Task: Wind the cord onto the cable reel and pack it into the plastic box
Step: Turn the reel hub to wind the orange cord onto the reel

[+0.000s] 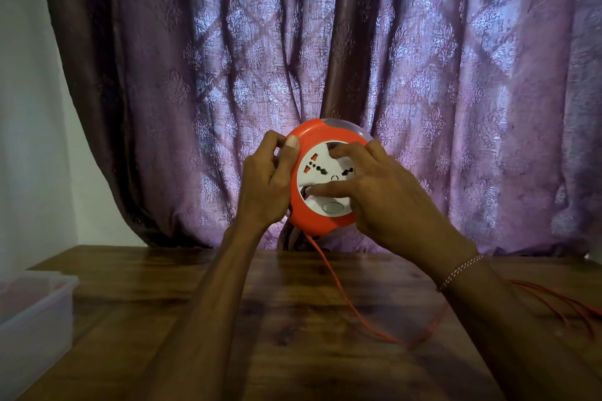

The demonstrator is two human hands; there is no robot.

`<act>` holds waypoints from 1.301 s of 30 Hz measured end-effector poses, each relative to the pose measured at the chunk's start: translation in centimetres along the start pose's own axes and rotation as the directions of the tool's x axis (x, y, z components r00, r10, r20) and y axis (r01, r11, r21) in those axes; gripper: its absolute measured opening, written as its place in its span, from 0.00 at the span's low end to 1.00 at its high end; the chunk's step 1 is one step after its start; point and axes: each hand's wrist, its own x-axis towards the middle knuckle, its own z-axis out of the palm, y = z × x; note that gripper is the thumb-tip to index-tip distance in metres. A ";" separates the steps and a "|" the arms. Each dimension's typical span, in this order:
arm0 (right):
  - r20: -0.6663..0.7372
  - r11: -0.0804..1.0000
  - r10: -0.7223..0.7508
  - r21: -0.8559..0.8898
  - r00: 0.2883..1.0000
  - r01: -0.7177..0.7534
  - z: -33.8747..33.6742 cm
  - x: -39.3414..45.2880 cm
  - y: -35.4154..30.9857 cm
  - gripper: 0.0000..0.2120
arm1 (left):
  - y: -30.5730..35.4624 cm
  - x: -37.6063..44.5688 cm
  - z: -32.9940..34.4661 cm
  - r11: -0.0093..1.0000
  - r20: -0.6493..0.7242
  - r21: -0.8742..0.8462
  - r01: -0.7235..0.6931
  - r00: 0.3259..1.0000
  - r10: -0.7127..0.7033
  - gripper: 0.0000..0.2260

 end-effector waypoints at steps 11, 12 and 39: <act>-0.179 0.976 0.218 0.025 0.959 -0.217 0.5 -0.3 -0.3 0.28 | -0.1 0.0 0.0 1.000 0.000 -0.001 -0.003 1.000 0.003 0.13; -0.198 0.971 0.239 0.059 0.951 -0.232 0.6 -0.3 -0.3 0.30 | -0.1 0.1 0.0 1.000 -0.001 -0.004 -0.003 1.000 0.003 0.13; -0.101 0.994 -0.056 -0.101 0.993 0.046 0.0 -0.2 0.3 0.24 | 0.0 0.0 0.0 1.000 0.021 -0.003 0.001 1.000 -0.001 0.13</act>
